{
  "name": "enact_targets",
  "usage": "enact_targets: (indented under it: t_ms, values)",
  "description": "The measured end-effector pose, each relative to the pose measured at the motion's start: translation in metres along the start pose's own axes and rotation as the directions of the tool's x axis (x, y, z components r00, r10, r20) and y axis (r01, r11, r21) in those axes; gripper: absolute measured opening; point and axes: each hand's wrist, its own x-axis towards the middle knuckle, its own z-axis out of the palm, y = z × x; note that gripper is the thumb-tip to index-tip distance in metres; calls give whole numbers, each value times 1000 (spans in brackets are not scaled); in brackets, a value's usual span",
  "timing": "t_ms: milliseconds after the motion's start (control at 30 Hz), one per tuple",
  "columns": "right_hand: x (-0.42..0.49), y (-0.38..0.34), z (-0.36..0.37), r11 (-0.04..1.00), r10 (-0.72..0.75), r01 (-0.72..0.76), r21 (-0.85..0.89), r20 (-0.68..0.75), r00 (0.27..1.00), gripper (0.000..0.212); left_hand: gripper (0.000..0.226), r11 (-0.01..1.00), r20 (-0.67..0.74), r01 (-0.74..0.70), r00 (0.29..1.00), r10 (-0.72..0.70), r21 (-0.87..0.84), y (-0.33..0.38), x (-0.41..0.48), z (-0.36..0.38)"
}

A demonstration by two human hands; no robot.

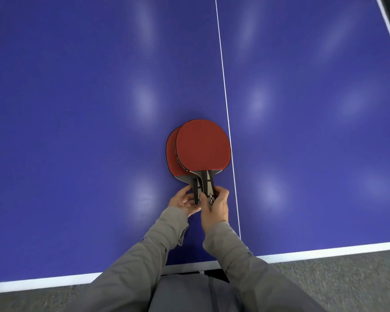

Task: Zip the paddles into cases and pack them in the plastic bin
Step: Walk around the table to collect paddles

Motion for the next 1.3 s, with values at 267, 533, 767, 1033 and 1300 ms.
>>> enact_targets:
  t_ms: [267,533,767,1033,1300]
  values:
    - [8,-2,11,999,-20,20,-46,11,1000,33,18,999,67,-17,998,15,33,3,-3,-1]
    - [7,5,9,975,-114,104,-197,-40,993,33,46,997,143,-67,988,59,49,3,-8,-7]
    - [8,9,15,969,-127,120,-216,-20,992,39,40,994,43,-16,999,12,106,4,6,-4]
    - [6,16,3,945,-147,161,-285,69,987,43,50,976,265,-120,962,69,180,8,-2,-14]
    - [7,32,-31,888,-177,204,-413,103,979,45,21,855,101,-210,978,184,475,7,0,-2]
